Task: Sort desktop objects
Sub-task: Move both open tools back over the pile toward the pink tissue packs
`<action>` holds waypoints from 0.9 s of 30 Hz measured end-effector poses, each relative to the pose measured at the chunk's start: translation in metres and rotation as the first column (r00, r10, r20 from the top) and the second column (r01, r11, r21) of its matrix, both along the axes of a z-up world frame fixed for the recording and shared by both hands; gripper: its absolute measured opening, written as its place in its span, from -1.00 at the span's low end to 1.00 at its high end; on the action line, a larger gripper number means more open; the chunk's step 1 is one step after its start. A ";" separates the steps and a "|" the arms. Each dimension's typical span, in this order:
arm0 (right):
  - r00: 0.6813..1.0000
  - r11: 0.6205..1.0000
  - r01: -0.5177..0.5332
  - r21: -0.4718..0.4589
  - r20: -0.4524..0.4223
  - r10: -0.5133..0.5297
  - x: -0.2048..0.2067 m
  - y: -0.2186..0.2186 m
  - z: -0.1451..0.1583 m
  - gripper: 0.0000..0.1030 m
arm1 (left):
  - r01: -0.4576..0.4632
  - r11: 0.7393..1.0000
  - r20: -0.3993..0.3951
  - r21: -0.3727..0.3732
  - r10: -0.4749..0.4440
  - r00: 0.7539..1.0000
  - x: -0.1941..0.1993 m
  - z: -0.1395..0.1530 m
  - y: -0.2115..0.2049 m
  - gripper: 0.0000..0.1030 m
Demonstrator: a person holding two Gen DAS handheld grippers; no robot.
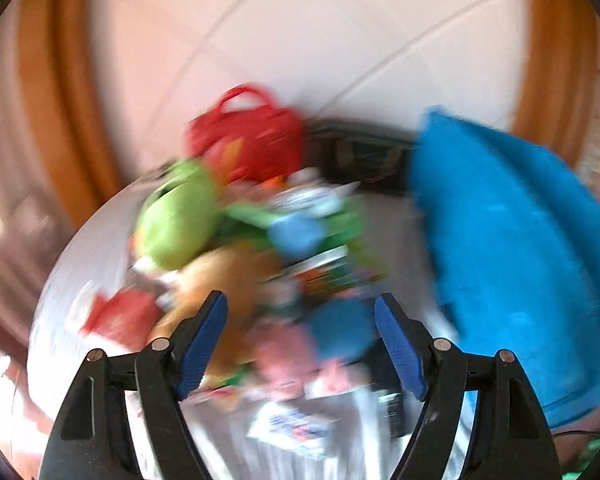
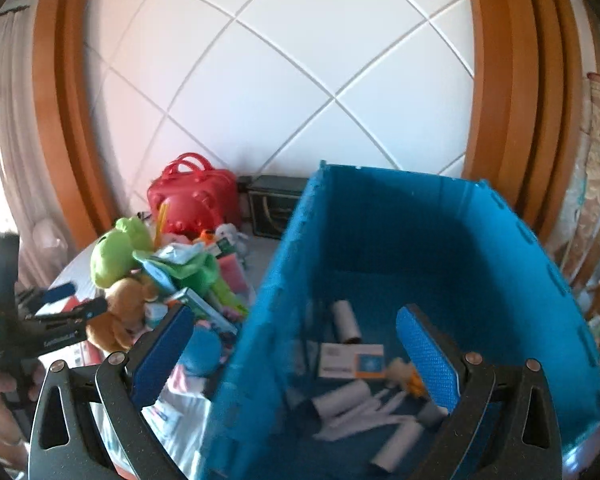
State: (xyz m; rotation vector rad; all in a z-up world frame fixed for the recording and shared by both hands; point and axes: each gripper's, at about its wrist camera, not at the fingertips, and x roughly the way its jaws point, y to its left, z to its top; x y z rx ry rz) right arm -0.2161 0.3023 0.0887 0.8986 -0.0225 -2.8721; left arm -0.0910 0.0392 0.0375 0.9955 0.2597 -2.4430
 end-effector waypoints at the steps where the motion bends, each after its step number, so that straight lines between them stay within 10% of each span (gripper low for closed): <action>1: 1.000 1.000 -0.001 0.002 -0.004 0.001 0.000 -0.007 -0.001 1.00 | -0.036 0.999 0.015 0.002 0.036 0.999 0.009 -0.007 -0.017 0.47; 10: 0.995 0.994 -0.090 -0.064 0.032 0.092 -0.020 -0.096 -0.036 1.00 | -0.393 0.913 0.191 0.111 0.368 0.910 0.096 -0.099 -0.168 0.47; 18: 0.961 0.988 -0.129 -0.089 0.233 0.147 -0.050 -0.156 -0.127 1.00 | -0.492 0.824 0.312 0.283 0.406 0.859 0.105 -0.185 -0.222 0.47; 22: 0.936 0.991 -0.132 -0.033 0.325 0.135 -0.056 -0.168 -0.175 1.00 | -0.515 0.806 0.366 0.292 0.404 0.838 0.086 -0.216 -0.227 0.47; 27: 0.893 0.986 -0.163 -0.027 0.420 0.159 -0.057 -0.176 -0.223 1.00 | -0.538 0.825 0.420 0.170 0.433 0.797 0.075 -0.241 -0.222 0.93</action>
